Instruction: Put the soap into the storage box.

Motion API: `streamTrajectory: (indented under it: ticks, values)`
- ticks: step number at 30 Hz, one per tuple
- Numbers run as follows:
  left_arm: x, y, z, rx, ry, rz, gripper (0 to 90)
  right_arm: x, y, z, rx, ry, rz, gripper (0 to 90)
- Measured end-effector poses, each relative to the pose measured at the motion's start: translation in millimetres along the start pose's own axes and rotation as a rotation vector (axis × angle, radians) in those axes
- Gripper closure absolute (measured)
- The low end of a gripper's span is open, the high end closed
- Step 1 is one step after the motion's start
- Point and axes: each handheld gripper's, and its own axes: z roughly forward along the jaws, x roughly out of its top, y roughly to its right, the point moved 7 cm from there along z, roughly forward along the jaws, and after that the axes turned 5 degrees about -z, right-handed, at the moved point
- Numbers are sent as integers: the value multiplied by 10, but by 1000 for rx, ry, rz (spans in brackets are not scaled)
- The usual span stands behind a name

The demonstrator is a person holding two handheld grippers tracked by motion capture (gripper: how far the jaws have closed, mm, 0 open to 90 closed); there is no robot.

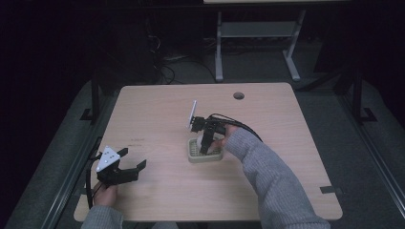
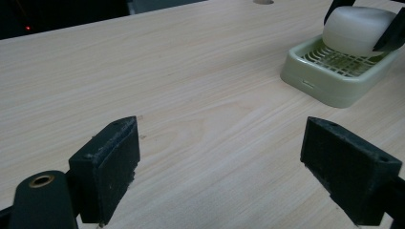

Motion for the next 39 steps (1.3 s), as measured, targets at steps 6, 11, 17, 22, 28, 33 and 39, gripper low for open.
streamTrajectory:
  ticks: [6,11,17,22,28,33,39]
  values:
    - [0,3,1,-1,1,0,128,2,9,26,-2,0,-1,236]
    - [2,6,1,-2,3,0,128,0,19,44,-8,2,0,236]
    - [1,7,4,-2,3,0,128,8,12,63,-8,7,0,236]
    - [0,5,3,-1,1,-1,128,22,9,88,-15,5,-6,236]
    - [1,7,4,-2,2,-1,128,32,17,107,-20,3,-13,236]
    - [2,8,4,-2,3,0,128,40,10,146,-21,-7,-19,236]
    - [1,5,2,-3,1,-1,128,50,24,150,-12,3,-15,235]
